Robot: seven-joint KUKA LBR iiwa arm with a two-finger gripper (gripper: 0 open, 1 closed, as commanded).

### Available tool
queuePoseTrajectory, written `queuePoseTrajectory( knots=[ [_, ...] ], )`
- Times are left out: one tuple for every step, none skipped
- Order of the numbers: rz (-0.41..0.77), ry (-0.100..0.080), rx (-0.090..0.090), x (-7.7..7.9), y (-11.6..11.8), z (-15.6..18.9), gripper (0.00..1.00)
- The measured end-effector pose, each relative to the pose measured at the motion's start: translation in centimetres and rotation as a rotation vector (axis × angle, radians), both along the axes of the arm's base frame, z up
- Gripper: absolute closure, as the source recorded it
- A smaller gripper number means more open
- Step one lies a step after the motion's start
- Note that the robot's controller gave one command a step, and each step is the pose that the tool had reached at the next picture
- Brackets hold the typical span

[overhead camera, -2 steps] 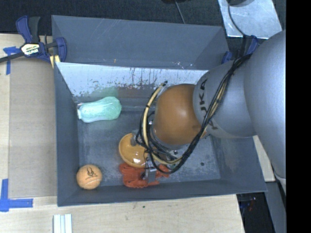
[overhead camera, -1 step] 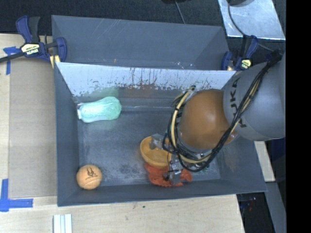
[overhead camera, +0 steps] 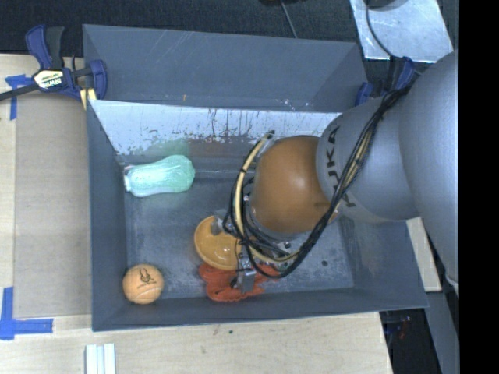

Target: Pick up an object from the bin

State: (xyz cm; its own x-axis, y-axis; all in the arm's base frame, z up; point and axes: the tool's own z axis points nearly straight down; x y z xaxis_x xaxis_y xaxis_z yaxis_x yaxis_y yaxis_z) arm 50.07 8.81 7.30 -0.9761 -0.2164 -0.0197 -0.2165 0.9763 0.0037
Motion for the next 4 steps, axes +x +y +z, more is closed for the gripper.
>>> queuePoseTrajectory(
  knots=[
    [0.052,-0.009,-0.008,-0.8,-5.3,0.2,1.00],
    [0.051,-0.009,-0.008,-0.8,-5.3,0.2,1.00],
    [0.050,-0.010,-0.008,-0.8,-5.3,0.3,1.00],
    [0.049,0.001,-0.008,-1.1,-5.3,3.0,1.00]
  ],
)
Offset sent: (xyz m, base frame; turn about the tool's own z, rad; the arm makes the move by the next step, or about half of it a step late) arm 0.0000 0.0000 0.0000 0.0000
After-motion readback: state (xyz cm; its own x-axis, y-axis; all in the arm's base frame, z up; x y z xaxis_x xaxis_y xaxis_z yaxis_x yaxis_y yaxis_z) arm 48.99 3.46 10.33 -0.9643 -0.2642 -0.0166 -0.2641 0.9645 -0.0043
